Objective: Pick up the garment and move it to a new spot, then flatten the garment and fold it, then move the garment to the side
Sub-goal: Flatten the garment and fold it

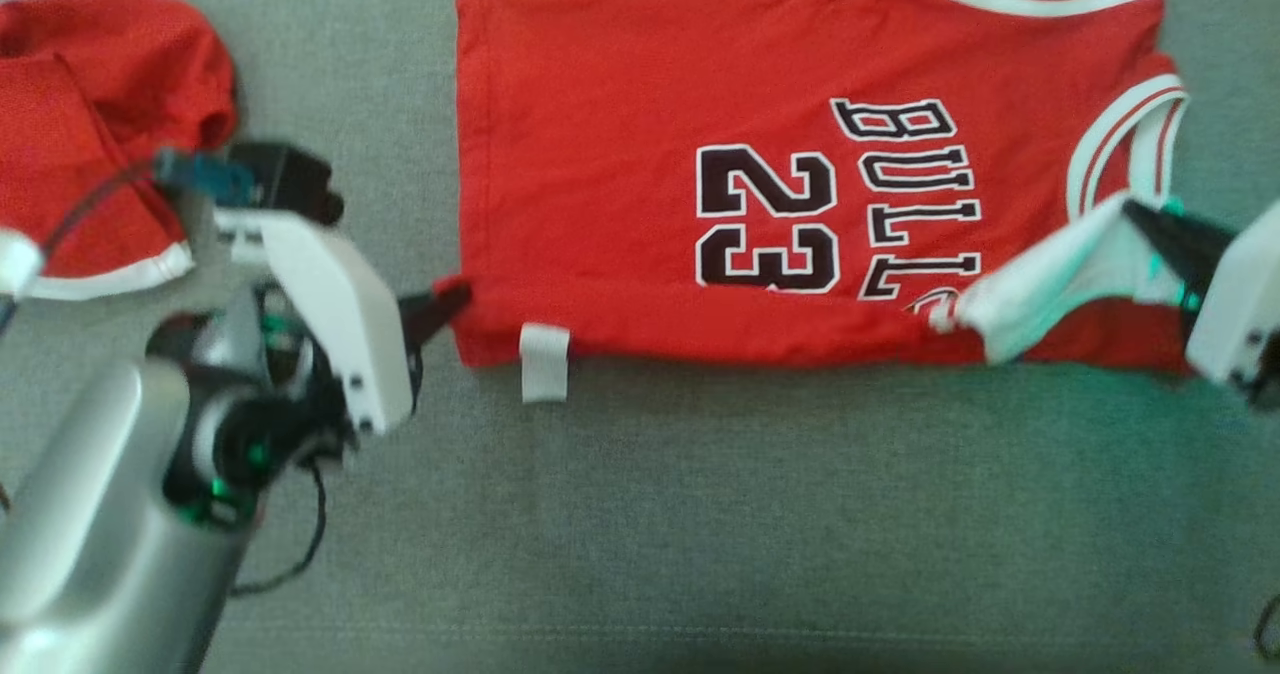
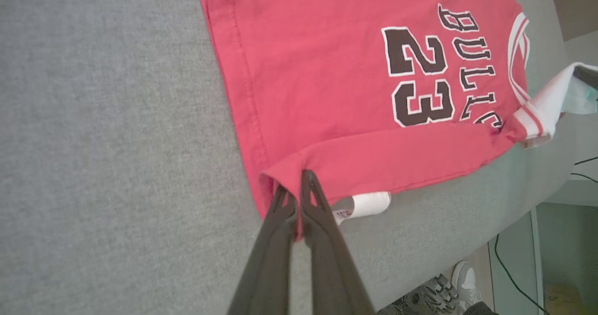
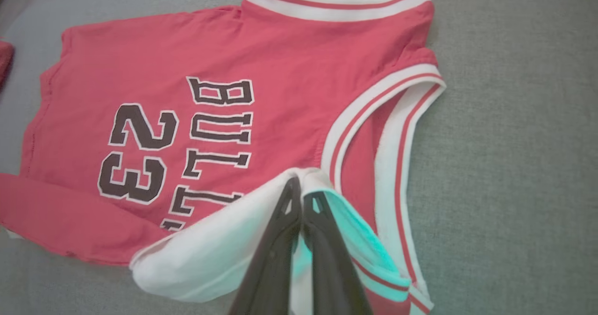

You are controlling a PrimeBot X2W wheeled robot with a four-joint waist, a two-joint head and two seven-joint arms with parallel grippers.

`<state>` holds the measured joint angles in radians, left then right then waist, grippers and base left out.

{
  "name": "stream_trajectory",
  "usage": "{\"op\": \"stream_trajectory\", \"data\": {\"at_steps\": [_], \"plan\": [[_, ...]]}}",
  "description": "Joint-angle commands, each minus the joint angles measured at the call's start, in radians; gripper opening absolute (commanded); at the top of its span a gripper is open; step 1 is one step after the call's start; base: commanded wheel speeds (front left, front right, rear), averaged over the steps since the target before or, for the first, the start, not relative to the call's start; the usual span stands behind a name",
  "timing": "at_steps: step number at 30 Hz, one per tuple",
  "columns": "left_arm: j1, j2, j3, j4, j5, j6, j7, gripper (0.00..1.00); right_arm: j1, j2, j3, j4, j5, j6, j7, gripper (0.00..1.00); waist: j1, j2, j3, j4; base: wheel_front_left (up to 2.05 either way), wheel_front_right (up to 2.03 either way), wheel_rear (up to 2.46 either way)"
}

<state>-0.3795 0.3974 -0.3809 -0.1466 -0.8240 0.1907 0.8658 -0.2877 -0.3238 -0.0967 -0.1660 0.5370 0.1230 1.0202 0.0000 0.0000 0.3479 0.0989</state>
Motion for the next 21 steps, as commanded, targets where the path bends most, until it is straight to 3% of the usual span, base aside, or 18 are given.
{"op": "stream_trajectory", "data": {"at_steps": [1,8,16,17,18,19,20,21], "plan": [[-0.094,0.015,0.042,-0.007,-0.009,0.009,0.023,0.00,-0.072,-0.037,0.016,-0.012,0.001,0.008,0.029,0.00,0.0000,0.0000,0.023,0.008,0.00,0.00,0.00],[-0.252,-0.034,0.021,0.120,-0.036,0.023,0.103,0.00,-0.218,-0.082,0.071,0.099,-0.019,0.008,0.107,0.00,0.0000,0.0000,0.060,0.023,0.00,0.00,0.00],[-0.314,-0.069,0.008,0.227,-0.026,0.030,0.094,0.00,-0.289,-0.068,0.114,0.168,-0.053,0.008,0.074,0.00,0.0000,0.0000,0.078,0.023,0.00,0.00,0.00],[-0.317,-0.071,0.013,0.239,-0.022,0.036,0.083,0.04,-0.293,-0.069,0.124,0.168,-0.052,0.008,0.059,0.68,0.0000,0.0000,0.079,0.022,0.00,0.00,0.00],[-0.318,-0.074,0.019,0.250,-0.019,0.042,0.070,0.38,-0.292,-0.067,0.126,0.176,-0.050,0.008,0.051,1.00,0.0000,0.0000,0.078,0.019,0.00,0.00,0.00],[-0.316,-0.075,0.020,0.259,-0.018,0.039,0.061,0.85,-0.289,-0.068,0.133,0.181,-0.047,0.008,0.044,1.00,0.0000,0.0000,0.074,0.016,0.00,0.00,0.00],[-0.309,-0.074,0.022,0.265,-0.019,0.036,0.054,1.00,-0.285,-0.073,0.141,0.182,-0.045,0.008,0.036,1.00,0.0000,0.0000,0.070,0.013,0.00,0.00,0.00],[-0.300,-0.074,0.027,0.268,-0.022,0.036,0.045,1.00,-0.278,-0.078,0.147,0.181,-0.042,0.008,0.027,1.00,0.0000,0.0000,0.064,0.009,0.00,0.00,0.00]]}}
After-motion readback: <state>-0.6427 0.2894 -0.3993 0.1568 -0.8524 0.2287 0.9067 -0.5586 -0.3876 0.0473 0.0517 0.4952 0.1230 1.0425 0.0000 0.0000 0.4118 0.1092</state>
